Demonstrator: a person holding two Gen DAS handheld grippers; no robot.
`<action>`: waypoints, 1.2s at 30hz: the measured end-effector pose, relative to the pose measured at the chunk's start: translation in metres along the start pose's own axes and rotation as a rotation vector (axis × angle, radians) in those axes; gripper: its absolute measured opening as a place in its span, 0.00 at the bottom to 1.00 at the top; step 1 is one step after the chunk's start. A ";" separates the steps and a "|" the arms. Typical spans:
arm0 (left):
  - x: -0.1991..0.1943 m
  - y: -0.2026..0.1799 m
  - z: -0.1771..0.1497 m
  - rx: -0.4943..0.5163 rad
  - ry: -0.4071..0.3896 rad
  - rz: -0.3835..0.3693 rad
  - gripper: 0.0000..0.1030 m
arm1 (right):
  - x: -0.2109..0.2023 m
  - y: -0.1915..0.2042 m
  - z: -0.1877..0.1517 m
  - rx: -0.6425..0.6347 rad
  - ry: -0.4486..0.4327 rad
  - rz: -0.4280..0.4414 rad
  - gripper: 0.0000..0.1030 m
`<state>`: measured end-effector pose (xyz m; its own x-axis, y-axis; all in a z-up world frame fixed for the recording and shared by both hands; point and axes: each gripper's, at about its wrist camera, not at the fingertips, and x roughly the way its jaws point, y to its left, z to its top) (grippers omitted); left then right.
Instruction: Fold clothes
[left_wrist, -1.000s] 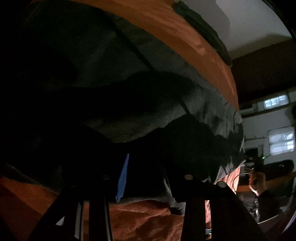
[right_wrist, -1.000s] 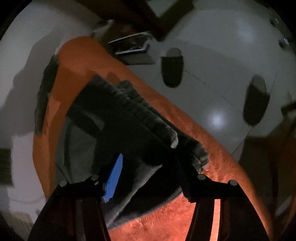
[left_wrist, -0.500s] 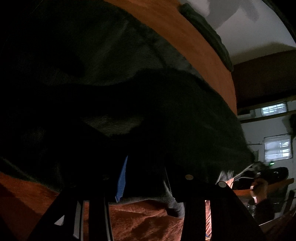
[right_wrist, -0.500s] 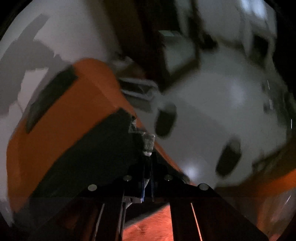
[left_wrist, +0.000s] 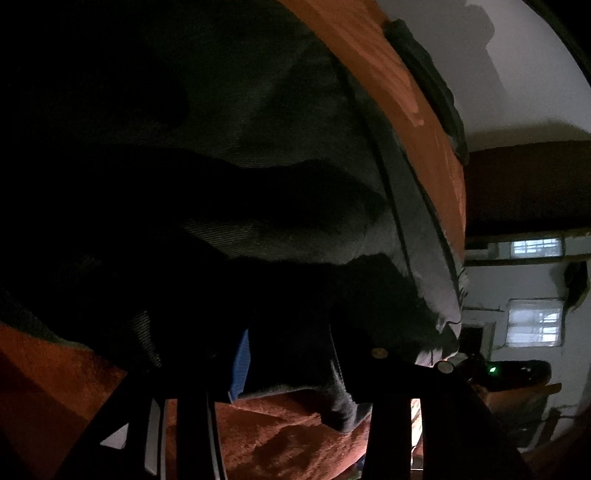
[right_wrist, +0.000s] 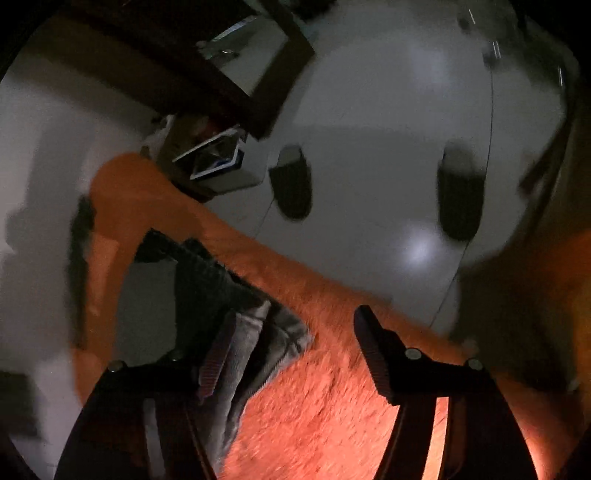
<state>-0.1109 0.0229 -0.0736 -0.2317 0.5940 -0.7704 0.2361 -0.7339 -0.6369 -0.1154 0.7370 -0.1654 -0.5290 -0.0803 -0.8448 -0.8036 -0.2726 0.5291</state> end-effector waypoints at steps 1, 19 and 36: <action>0.001 0.000 0.000 -0.002 0.001 0.002 0.42 | 0.008 -0.005 -0.001 0.041 0.039 0.034 0.64; 0.004 -0.001 0.001 -0.046 -0.007 -0.017 0.52 | 0.022 0.001 0.004 -0.109 -0.076 -0.103 0.01; 0.009 -0.006 0.003 -0.051 -0.004 -0.008 0.52 | 0.014 0.055 0.005 -0.177 0.031 0.067 0.61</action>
<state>-0.1173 0.0314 -0.0767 -0.2377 0.5983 -0.7652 0.2819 -0.7114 -0.6438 -0.1686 0.7258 -0.1481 -0.5686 -0.1323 -0.8119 -0.7053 -0.4296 0.5639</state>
